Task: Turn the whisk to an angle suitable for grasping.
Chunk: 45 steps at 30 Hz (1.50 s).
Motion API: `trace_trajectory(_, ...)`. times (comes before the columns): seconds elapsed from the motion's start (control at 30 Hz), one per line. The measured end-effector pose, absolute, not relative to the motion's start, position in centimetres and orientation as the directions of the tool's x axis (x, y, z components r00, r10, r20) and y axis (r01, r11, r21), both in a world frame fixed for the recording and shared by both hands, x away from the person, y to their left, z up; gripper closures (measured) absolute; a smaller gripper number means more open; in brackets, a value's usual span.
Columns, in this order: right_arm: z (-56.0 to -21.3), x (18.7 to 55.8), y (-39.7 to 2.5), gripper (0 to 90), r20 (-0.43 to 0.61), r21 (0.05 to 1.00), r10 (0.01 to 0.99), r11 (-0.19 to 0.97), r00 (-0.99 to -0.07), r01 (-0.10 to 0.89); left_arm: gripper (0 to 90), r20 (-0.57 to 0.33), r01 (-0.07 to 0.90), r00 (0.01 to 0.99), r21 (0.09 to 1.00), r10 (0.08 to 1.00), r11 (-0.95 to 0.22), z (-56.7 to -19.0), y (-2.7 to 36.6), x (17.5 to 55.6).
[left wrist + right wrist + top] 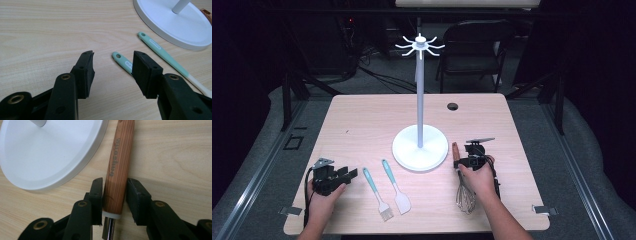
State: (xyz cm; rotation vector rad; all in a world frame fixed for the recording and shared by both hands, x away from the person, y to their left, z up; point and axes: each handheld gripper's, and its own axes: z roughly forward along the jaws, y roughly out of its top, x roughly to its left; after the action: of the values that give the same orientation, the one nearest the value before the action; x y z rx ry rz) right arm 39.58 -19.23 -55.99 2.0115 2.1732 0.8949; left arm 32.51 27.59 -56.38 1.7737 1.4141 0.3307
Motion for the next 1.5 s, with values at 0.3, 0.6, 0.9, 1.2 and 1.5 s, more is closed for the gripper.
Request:
trace_trajectory(0.3,-55.6,39.6,-19.1,70.8,0.287,0.431,0.946,0.016,-0.154,0.902,51.8,-0.282,0.684,0.333,0.729,0.9,-0.025,-56.3,27.7,32.5)
trace_trajectory(0.6,-55.6,39.4,-19.0,70.8,0.229,0.444,0.957,0.062,-0.18,0.894,51.7,-0.28,0.681,0.34,0.732,0.898,-0.029,-56.3,27.5,32.5)
trace_trajectory(0.9,-55.7,39.6,-19.6,71.1,0.264,0.439,0.947,0.053,-0.185,0.897,51.0,-0.296,0.672,0.358,0.741,0.886,-0.024,-56.1,27.2,32.3)
trace_trajectory(1.2,-55.4,39.0,-20.2,71.1,0.314,0.476,0.92,0.06,-0.233,0.877,48.8,-0.29,0.645,0.412,0.762,0.864,-0.052,-55.5,26.0,32.1)
trace_trajectory(1.5,-54.5,37.4,-20.7,71.1,0.373,0.548,0.865,0.086,-0.336,0.832,45.3,-0.312,0.625,0.473,0.778,0.824,-0.065,-54.7,24.2,32.1)
